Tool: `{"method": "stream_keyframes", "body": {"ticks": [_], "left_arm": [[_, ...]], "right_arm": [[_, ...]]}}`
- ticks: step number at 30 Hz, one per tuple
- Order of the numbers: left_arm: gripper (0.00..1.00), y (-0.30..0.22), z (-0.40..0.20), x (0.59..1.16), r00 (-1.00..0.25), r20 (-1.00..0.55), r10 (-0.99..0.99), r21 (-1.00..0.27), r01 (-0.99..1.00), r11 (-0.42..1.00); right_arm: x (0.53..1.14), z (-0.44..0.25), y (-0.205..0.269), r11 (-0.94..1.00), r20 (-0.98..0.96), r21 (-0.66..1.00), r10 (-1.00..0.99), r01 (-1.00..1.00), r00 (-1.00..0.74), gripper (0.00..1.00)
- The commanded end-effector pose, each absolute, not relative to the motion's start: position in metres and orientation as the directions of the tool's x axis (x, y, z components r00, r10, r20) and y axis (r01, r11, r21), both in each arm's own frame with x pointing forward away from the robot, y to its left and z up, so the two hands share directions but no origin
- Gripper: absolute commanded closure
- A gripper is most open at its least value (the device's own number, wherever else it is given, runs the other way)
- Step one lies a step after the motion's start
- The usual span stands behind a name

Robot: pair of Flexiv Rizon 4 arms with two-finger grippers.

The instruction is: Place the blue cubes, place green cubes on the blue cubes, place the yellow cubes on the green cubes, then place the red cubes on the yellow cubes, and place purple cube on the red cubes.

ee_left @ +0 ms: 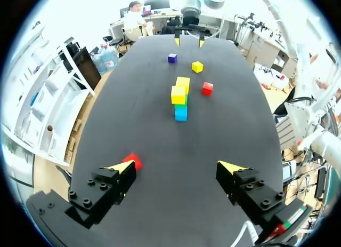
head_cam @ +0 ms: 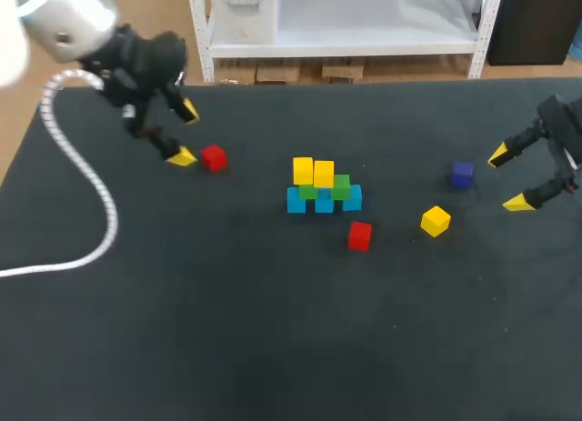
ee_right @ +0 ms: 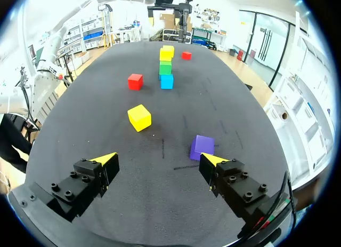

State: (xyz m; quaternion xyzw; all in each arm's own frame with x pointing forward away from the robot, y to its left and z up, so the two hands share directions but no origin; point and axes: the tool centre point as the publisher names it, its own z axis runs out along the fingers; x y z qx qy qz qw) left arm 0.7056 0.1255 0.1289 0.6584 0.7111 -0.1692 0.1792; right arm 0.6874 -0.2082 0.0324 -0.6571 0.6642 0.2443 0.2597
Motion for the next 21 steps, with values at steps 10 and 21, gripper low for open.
{"method": "stream_keyframes", "body": {"ticks": [10,21], "left_arm": [[0.0,0.189,0.138,0.695,-0.045,-0.599,0.8,-0.008,0.999,0.051],[0.0,0.194,0.142,0.699,0.04,-0.609,0.792,0.002,0.999,-0.05]], "right_arm": [[0.688,0.032,-0.208,0.017,-0.667,-0.017,-0.745,-1.0,-0.001,0.0],[0.688,0.032,-0.208,0.017,-0.667,-0.017,-0.745,-1.0,-0.001,0.0]]}}
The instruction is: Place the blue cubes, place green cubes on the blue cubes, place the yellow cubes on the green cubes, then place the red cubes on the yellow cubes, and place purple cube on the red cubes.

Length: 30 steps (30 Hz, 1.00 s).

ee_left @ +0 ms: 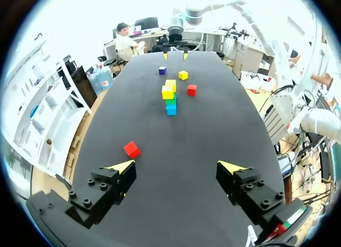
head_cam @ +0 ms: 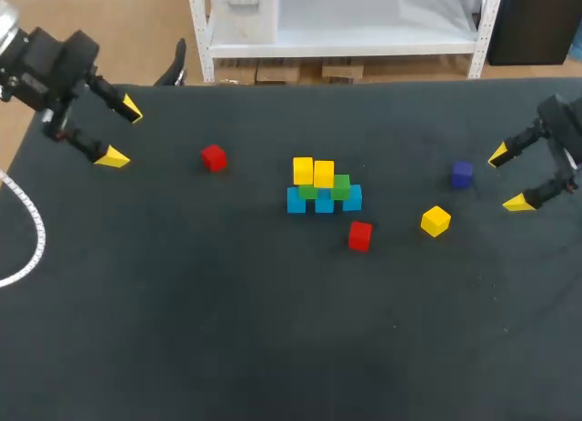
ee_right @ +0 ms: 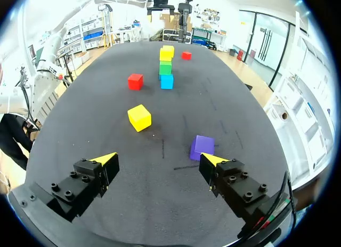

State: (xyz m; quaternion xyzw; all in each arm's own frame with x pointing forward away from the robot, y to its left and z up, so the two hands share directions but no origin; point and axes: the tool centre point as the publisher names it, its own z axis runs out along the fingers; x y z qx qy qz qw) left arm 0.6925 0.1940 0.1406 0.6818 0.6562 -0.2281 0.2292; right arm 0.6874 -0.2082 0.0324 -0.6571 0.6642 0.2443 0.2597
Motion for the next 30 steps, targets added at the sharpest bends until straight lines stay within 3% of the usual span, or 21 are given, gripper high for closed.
{"method": "stream_keyframes", "body": {"ticks": [1,18,30], "left_arm": [[0.0,0.194,0.142,0.699,0.044,-0.612,0.79,0.001,0.999,-0.055],[0.0,0.2,0.147,0.698,0.074,-0.633,0.771,0.016,0.997,-0.082],[0.0,0.2,0.147,0.698,0.074,-0.633,0.771,0.016,0.997,-0.082]], "right_arm": [[0.688,0.032,-0.208,0.017,-0.667,-0.017,-0.745,-1.0,-0.001,0.0],[0.688,0.032,-0.208,0.017,-0.667,-0.017,-0.745,-1.0,-0.001,0.0],[0.682,0.054,-0.187,-0.348,-0.572,-0.129,-0.739,-0.929,0.356,0.0]]}}
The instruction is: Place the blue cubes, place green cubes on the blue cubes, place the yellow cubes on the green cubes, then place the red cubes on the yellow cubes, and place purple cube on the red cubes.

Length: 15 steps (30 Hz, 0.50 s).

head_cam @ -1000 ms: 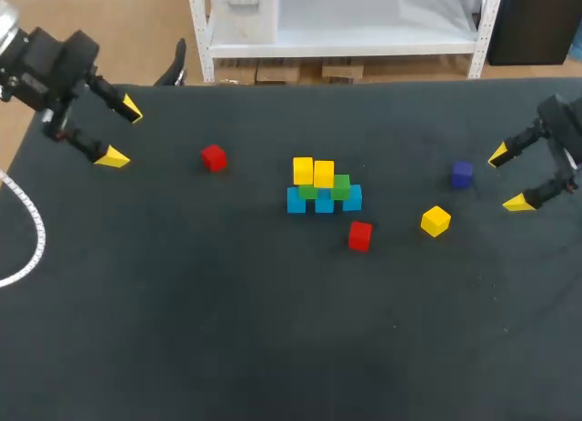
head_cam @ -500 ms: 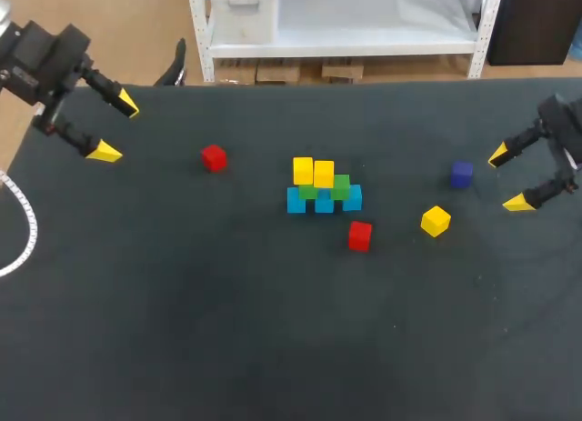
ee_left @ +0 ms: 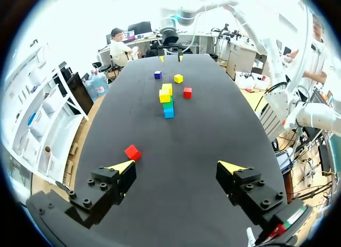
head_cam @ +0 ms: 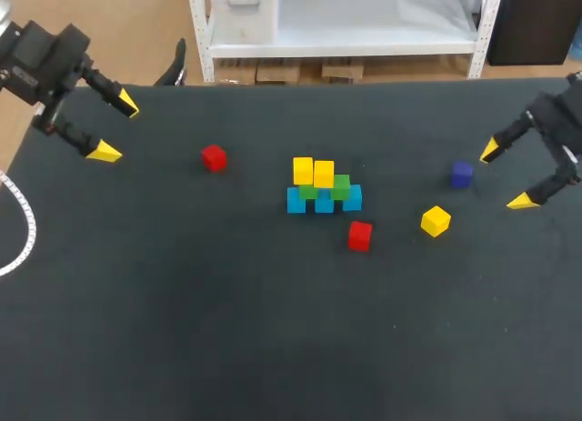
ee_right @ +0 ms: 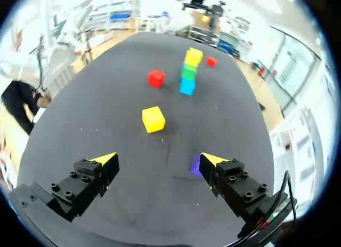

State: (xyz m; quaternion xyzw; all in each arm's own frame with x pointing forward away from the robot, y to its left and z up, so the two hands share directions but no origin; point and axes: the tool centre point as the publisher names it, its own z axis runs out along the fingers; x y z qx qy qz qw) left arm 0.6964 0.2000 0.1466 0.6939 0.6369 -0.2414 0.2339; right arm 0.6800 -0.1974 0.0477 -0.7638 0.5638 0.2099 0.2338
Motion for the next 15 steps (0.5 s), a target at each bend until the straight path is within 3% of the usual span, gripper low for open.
{"method": "stream_keyframes", "body": {"ticks": [1,10,15], "left_arm": [[0.0,0.2,0.147,0.698,0.074,-0.633,0.771,0.016,0.997,-0.082],[0.0,0.2,0.147,0.698,0.074,-0.633,0.771,0.016,0.997,-0.082],[0.0,0.2,0.147,0.698,0.074,-0.633,0.771,0.016,0.997,-0.082]], "right_arm": [[0.679,0.054,-0.183,-0.409,-0.554,-0.13,-0.726,-0.903,0.408,0.0],[0.665,0.038,-0.16,-0.632,-0.455,-0.115,-0.652,-0.766,0.607,0.0],[0.666,0.028,-0.149,-0.634,-0.437,-0.133,-0.653,-0.762,0.619,0.0]]}}
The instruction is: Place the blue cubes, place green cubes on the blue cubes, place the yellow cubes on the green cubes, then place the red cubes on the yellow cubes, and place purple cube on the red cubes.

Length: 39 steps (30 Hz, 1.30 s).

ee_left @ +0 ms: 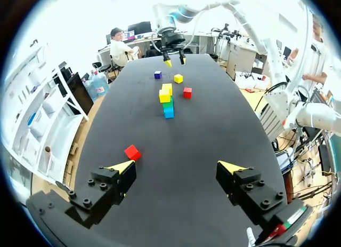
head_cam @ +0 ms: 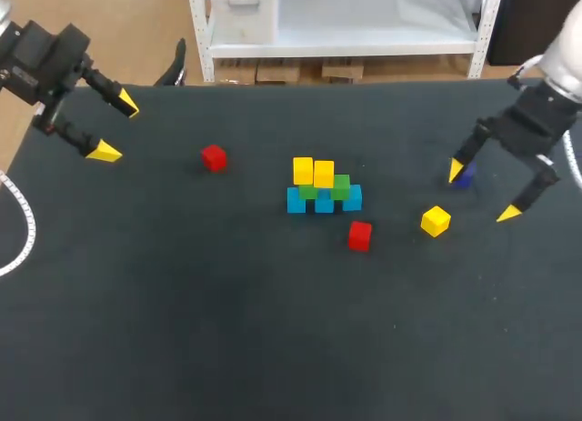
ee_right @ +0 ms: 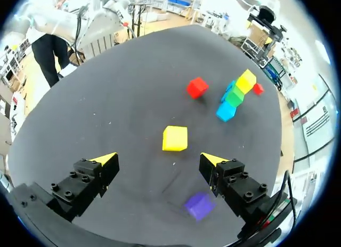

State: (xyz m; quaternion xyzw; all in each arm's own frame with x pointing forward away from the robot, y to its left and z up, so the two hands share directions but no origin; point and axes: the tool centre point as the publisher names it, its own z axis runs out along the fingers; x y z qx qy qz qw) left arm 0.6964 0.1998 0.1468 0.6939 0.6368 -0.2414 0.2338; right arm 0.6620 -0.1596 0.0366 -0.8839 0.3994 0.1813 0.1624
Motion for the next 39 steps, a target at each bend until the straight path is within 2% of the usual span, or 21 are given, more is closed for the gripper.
{"method": "stream_keyframes", "body": {"ticks": [1,23,24,27,28,30,31,39], "left_arm": [[0.0,0.2,0.147,0.698,0.074,-0.633,0.771,0.016,0.997,-0.082],[0.0,0.2,0.147,0.698,0.074,-0.633,0.771,0.016,0.997,-0.082],[0.0,0.2,0.147,0.698,0.074,-0.633,0.771,0.016,0.997,-0.082],[0.0,0.2,0.147,0.698,0.074,-0.633,0.771,0.016,0.997,-0.082],[0.0,0.2,0.147,0.698,0.074,-0.633,0.771,0.016,0.997,-0.082],[0.0,0.2,0.147,0.698,0.074,-0.633,0.771,0.016,0.997,-0.082],[0.0,0.2,0.147,0.698,0.074,-0.633,0.771,0.016,0.997,-0.082],[0.0,0.2,0.147,0.698,0.074,-0.633,0.771,0.016,0.997,-0.082]], "right_arm": [[0.666,0.026,-0.147,-0.632,-0.435,-0.133,-0.655,-0.763,0.618,0.0],[0.66,0.004,-0.127,-0.646,-0.403,-0.142,-0.655,-0.75,0.64,0.0],[0.66,0.004,-0.126,-0.648,-0.402,-0.141,-0.654,-0.749,0.641,0.02],[0.661,0.004,-0.124,-0.651,-0.399,-0.139,-0.653,-0.746,0.644,0.22],[0.661,0.004,-0.124,-0.65,-0.4,-0.138,-0.653,-0.747,0.643,0.22],[0.661,0.002,-0.123,-0.65,-0.397,-0.133,-0.657,-0.748,0.641,0.44],[0.661,0.001,-0.123,-0.652,-0.394,-0.132,-0.657,-0.747,0.643,0.5],[0.662,-0.005,-0.121,-0.654,-0.392,-0.119,-0.66,-0.747,0.641,0.51]]}}
